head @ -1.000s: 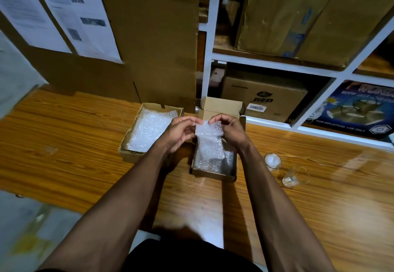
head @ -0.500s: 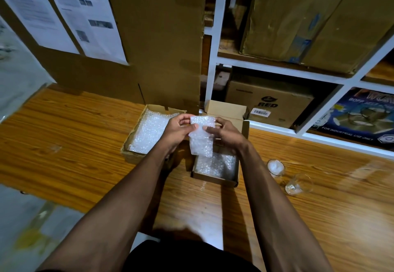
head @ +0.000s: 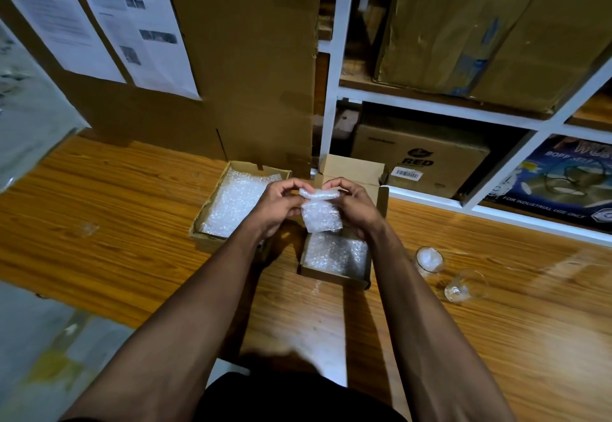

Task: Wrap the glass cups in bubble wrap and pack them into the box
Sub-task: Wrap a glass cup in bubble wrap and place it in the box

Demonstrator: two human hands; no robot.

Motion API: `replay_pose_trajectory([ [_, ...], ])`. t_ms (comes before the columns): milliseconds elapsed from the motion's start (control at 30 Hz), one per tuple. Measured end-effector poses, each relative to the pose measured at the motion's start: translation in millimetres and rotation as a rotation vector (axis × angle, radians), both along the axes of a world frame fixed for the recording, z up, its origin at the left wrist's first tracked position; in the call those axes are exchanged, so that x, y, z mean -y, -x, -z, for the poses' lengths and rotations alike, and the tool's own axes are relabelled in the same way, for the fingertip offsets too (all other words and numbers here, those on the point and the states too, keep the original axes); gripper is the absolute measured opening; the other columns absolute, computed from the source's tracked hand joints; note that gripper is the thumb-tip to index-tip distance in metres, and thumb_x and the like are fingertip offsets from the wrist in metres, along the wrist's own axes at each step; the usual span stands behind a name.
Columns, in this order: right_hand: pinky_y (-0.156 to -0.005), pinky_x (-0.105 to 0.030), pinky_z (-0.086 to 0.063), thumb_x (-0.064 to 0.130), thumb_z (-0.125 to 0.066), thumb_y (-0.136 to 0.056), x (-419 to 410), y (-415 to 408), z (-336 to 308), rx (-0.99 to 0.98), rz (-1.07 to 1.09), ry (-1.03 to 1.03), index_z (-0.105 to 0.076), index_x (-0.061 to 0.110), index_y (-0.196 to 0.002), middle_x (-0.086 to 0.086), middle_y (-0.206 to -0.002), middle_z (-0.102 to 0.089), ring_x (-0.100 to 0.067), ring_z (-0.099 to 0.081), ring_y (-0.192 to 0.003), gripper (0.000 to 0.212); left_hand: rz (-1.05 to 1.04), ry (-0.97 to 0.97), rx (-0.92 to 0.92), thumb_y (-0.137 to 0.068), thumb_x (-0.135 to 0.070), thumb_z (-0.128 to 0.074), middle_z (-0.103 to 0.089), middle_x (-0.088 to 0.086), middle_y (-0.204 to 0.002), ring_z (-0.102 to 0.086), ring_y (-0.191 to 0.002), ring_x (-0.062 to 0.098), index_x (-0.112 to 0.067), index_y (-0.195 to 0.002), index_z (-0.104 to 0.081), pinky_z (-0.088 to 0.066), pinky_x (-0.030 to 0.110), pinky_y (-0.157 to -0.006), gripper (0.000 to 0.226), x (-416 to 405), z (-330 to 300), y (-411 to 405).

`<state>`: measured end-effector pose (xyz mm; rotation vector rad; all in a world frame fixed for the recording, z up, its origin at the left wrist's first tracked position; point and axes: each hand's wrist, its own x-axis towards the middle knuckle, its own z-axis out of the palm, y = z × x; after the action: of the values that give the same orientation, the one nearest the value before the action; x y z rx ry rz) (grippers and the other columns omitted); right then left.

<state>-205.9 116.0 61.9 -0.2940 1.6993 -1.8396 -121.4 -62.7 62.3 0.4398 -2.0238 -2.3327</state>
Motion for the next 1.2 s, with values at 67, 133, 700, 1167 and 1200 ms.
replay_pose_trajectory([
  [67,-0.065,-0.035,-0.060,-0.006,-0.065,-0.094,-1.2,1.4,2.8,-0.007,0.028,0.001,-0.071,0.008,-0.103,-0.014,-0.097,-0.074,-0.026,-0.071,-0.079,0.017,0.022,-0.044,0.015,-0.099,0.010,-0.059,-0.073,0.009,-0.122,-0.071,-0.115,0.031,-0.006,-0.101,-0.076,-0.062,0.038,-0.088,0.024,1.3,1.3,0.7],
  [133,-0.070,-0.038,-0.060,-0.006,-0.065,-0.094,-2.9,3.5,5.3,-0.017,0.056,-0.012,-0.072,0.008,-0.101,-0.015,-0.099,-0.074,-0.029,-0.071,-0.083,0.018,0.053,-0.106,0.027,-0.104,0.004,-0.052,-0.070,0.014,-0.131,-0.067,-0.124,0.035,-0.003,-0.107,-0.076,-0.060,0.046,-0.097,0.025,3.4,2.3,0.5],
  [700,-0.076,-0.038,-0.063,0.007,-0.073,-0.095,-17.4,6.2,1.7,0.099,0.005,-0.075,-0.065,0.011,-0.129,-0.019,-0.126,-0.069,-0.031,-0.075,-0.101,0.035,-0.042,0.050,0.049,-0.090,-0.006,-0.081,-0.073,0.015,-0.122,-0.072,-0.115,0.029,-0.010,-0.127,-0.069,-0.063,0.040,-0.091,0.039,-7.2,8.0,6.9],
  [1167,-0.083,-0.039,-0.063,-0.008,-0.073,-0.087,-35.6,-1.6,6.1,-0.111,0.063,-0.120,-0.077,0.009,-0.101,-0.012,-0.113,-0.075,-0.023,-0.072,-0.098,0.022,0.142,-0.170,0.121,-0.100,0.008,-0.058,-0.062,0.020,-0.135,-0.068,-0.121,0.037,-0.012,-0.111,-0.067,-0.060,0.047,-0.099,0.024,-17.9,5.6,5.3],
  [1200,-0.080,-0.037,-0.062,-0.008,-0.073,-0.087,-37.5,-1.6,6.4,-0.132,0.070,-0.135,-0.078,0.012,-0.099,-0.009,-0.111,-0.076,-0.021,-0.072,-0.097,0.023,0.156,-0.198,0.123,-0.102,0.003,-0.059,-0.064,0.019,-0.133,-0.068,-0.122,0.038,-0.010,-0.112,-0.066,-0.059,0.049,-0.101,0.018,-19.3,5.5,5.7],
])
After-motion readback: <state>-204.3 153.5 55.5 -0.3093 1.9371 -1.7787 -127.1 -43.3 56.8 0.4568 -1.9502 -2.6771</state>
